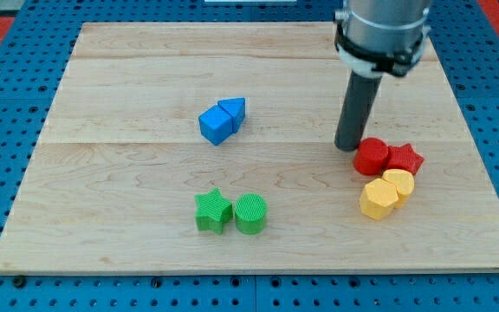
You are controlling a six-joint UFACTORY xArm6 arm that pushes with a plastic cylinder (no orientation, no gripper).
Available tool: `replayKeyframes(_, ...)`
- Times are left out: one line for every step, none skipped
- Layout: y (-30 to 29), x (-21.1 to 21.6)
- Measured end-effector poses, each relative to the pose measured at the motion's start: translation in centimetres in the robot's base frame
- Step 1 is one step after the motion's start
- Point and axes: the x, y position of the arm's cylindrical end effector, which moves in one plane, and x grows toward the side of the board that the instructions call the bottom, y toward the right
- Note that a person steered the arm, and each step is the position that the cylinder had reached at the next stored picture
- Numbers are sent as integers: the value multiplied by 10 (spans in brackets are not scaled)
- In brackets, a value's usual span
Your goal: Separate the green circle from the green star
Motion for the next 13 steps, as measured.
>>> replayKeyframes(-63,-26)
replayKeyframes(-145,-12)
replayKeyframes(-215,12)
replayKeyframes(-263,51)
replayKeyframes(-265,105)
replayKeyframes(-194,106)
replayKeyframes(-101,106)
replayKeyframes(-95,102)
replayKeyframes(-76,95)
replayKeyframes(-58,114)
replayKeyframes(-66,128)
replayKeyframes(-152,133)
replayKeyframes(-170,95)
